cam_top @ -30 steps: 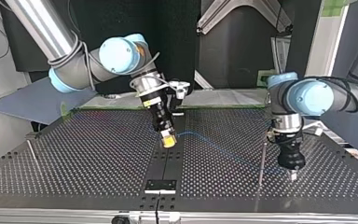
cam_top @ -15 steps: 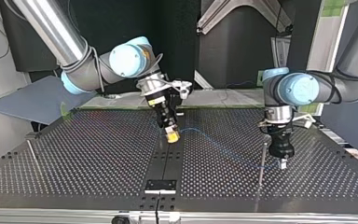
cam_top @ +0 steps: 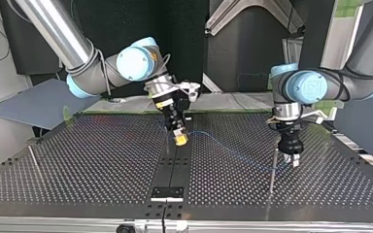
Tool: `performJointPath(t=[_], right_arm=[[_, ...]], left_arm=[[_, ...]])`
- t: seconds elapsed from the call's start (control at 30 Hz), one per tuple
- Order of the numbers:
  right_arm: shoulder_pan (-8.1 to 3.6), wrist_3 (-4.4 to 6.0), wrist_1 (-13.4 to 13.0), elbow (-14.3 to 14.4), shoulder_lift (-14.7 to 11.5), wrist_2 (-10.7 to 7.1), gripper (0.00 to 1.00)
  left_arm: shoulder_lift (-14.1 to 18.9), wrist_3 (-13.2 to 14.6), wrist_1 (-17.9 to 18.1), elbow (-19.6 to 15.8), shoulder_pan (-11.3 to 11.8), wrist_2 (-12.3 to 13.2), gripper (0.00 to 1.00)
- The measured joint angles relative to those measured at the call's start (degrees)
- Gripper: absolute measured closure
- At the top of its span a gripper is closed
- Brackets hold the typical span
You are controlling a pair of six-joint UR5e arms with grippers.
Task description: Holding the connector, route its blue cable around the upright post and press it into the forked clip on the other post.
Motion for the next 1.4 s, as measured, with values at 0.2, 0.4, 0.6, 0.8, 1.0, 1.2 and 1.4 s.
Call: performJointPath(t=[0.2, 0.4, 0.6, 0.8, 1.0, 1.2, 1.4], right_arm=[[-0.12, -0.03, 1.1, 0.2, 0.4, 0.03, 1.0], [-0.4, -0.1, 1.3, 0.8, 0.5, 0.07, 1.0], [-0.64, -0.7, 1.1, 1.7, 0.7, 0.3, 1.0], [-1.62, -0.77, -1.0, 2.9, 0.9, 0.89, 1.0], [-3.15, -0.37, -2.4, 3.1, 1.4, 1.06, 1.0], [-3.81, -1.23, -0.8, 3.4, 3.0, 1.36, 1.0], [-3.85, -1.91, 0.9, 4.5, 3.7, 1.73, 1.0]], left_arm=[[0.0, -1.1, 0.4, 0.0, -0.1, 1.6, 0.0], [-0.9, -3.9, 1.7, 0.4, 0.0, 4.4, 0.0], [-3.8, -6.6, 2.1, 2.4, 0.2, 6.1, 0.0], [-6.2, -7.3, 0.8, 5.0, 0.3, 6.5, 0.0], [-6.7, -7.0, -0.1, 6.4, 0.3, 5.8, 0.0], [-6.7, -6.2, -1.1, 6.4, 0.2, 5.6, 0.0], [-6.7, -4.9, -3.1, 6.3, 0.0, 5.6, 0.0]])
